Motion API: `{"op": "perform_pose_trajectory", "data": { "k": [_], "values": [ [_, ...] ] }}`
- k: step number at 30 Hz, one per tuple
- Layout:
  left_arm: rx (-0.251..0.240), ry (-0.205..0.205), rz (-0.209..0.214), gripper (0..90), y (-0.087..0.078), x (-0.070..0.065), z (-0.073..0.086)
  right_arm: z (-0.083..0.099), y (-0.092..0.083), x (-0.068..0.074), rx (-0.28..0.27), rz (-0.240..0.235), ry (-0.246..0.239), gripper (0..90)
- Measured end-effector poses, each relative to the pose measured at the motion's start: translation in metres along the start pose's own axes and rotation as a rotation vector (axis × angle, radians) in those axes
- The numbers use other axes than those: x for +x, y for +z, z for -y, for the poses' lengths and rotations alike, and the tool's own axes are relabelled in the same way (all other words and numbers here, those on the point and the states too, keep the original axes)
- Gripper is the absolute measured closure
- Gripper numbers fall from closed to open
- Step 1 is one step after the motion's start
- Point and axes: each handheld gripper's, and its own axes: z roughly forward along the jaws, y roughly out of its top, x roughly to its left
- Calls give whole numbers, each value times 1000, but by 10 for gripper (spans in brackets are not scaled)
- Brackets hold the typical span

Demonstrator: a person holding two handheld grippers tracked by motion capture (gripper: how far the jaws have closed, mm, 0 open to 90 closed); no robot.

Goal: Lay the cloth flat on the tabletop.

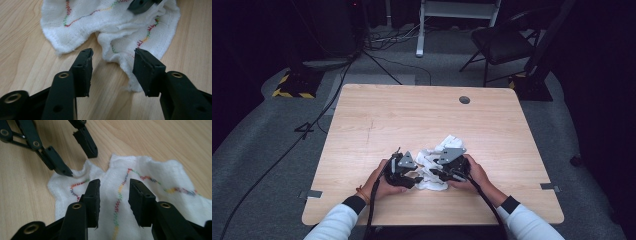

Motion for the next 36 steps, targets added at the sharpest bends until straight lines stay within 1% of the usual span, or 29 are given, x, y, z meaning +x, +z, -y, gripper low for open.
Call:
{"op": "perform_pose_trajectory", "data": {
  "k": [1, 2, 5, 7, 8, 9, 10, 11, 12, 13, 15, 16, 17, 20, 21, 22, 24, 26, 30, 32, 33, 34, 35, 36],
  "values": [
    [24, 39, -7, 558, 4, 0, -3, -2, 5, 1, 17, 7, -5, 607],
    [28, 51, -7, 572, 6, 0, -5, -2, 8, 0, 32, 10, -6, 599],
    [31, 57, 5, 653, 8, -1, -8, -1, 17, -1, 65, -1, 7, 618],
    [31, 64, 19, 705, 8, -1, -7, 0, 18, -1, 73, -3, 12, 699],
    [29, 62, 20, 734, 8, -1, -7, 1, 18, -1, 80, -4, 4, 756],
    [29, 62, 20, 756, 8, -1, -7, 1, 18, -1, 80, -4, 4, 756],
    [35, 63, 17, 756, 7, 0, -7, 1, 18, -1, 85, 10, -15, 795],
    [35, 64, 16, 779, 7, 0, -7, 1, 15, -2, 81, 21, -11, 834],
    [38, 68, 11, 783, 6, 0, -7, 1, 13, -2, 75, 27, -6, 863],
    [38, 68, 11, 788, 6, 0, -7, 1, 13, -2, 75, 27, -6, 863],
    [38, 68, 8, 796, 6, 0, -6, 3, 4, -6, 57, 33, -1, 876],
    [40, 67, 7, 796, 5, 0, -6, 3, 4, -6, 57, 33, -1, 876],
    [42, 72, 0, 797, 5, -1, -6, 6, -3, -9, 46, 40, 8, 878],
    [46, 69, -4, 798, 4, -1, -6, 9, -17, -14, 16, 49, 28, 879],
    [46, 69, -4, 798, 4, -1, -6, 9, -17, -14, 16, 49, 28, 879],
    [46, 71, -6, 797, 4, -1, -6, 13, -27, -17, 1, 54, 41, 880],
    [42, 73, -6, 796, 5, -1, -6, 18, -36, -19, -5, 64, 51, 879],
    [41, 74, -7, 795, 5, -1, -7, 27, -47, -22, -2, 78, 55, 880],
    [39, 71, -6, 793, 5, -2, -7, 47, -65, -28, 6, 91, 94, 879],
    [44, 76, -1, 792, 5, -4, -7, 57, -71, -28, 17, 99, 104, 880],
    [44, 76, -1, 792, 5, -4, -7, 57, -71, -28, 17, 99, 104, 880],
    [46, 85, 2, 790, 5, -5, -8, 67, -76, -27, 32, 100, 114, 879],
    [44, 86, 5, 790, 6, -6, -8, 67, -76, -27, 32, 100, 114, 879],
    [47, 92, 11, 783, 6, -7, -9, 78, -79, -26, 48, 103, 130, 877]
  ]
}}
